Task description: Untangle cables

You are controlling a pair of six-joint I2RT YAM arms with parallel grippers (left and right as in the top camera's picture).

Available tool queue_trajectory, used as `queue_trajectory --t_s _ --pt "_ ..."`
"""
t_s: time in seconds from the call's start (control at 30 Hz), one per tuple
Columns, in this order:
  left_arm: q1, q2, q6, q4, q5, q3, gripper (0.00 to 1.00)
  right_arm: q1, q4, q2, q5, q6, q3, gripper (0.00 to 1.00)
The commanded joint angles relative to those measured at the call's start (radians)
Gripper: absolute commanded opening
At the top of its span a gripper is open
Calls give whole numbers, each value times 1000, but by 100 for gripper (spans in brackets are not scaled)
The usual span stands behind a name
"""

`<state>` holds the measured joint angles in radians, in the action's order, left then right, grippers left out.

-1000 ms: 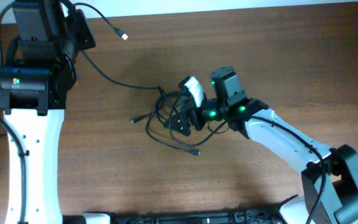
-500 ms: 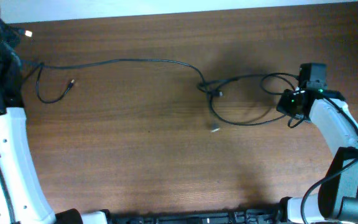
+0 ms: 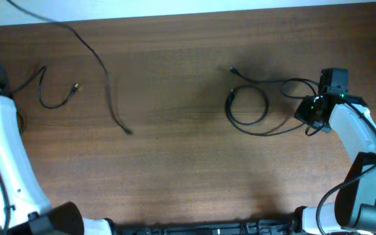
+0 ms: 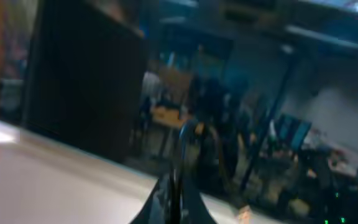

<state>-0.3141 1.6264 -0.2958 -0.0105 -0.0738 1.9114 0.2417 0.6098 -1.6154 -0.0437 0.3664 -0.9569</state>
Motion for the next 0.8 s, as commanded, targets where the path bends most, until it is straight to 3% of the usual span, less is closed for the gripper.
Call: queue_trajectory --t_s 0.0,0.07,0.1,0.2,0.23,0.33,0.4,0.5,0.53,0.57,0.6,0.67,0.7,0.73,0.77 --pt "49 73 -69 178 -16 12 0 5 -8 -2 45 10 3 4" --pt "84 156 -138 280 -16 12 0 5 -12 -2 45 10 3 4" --pt "102 183 -157 226 -16 12 0 5 -15 -2 45 10 3 4" --pt "164 219 -212 -85 -16 12 0 5 -39 -2 45 10 3 4" --pt "183 223 -212 -275 -6 12 0 5 -42 -2 45 10 3 4" --pt "203 274 -214 -670 131 11 0 5 -58 -2 44 10 3 4" --pt "204 378 -239 -707 130 10 0 5 -73 -2 45 10 3 4" --pt "219 599 -242 -689 -11 10 3 5 -72 -2 51 9 3 4" --pt "221 633 -232 -684 -8 10 60 5 -72 -2 67 9 3 4" --pt "220 642 -222 -680 15 10 91 5 -72 -2 97 9 3 4" --pt "219 630 -195 -685 51 32 99 5 -72 -2 152 9 3 4" --pt "219 587 -85 -756 76 137 99 5 -72 -2 263 8 3 4" --pt "220 563 -84 -831 170 198 99 5 -72 -2 325 4 3 4" --pt "226 521 -85 -941 228 278 99 2 -76 -2 442 -62 3 4" --pt "233 478 -84 -992 193 300 99 -21 -76 -2 555 -138 3 4"
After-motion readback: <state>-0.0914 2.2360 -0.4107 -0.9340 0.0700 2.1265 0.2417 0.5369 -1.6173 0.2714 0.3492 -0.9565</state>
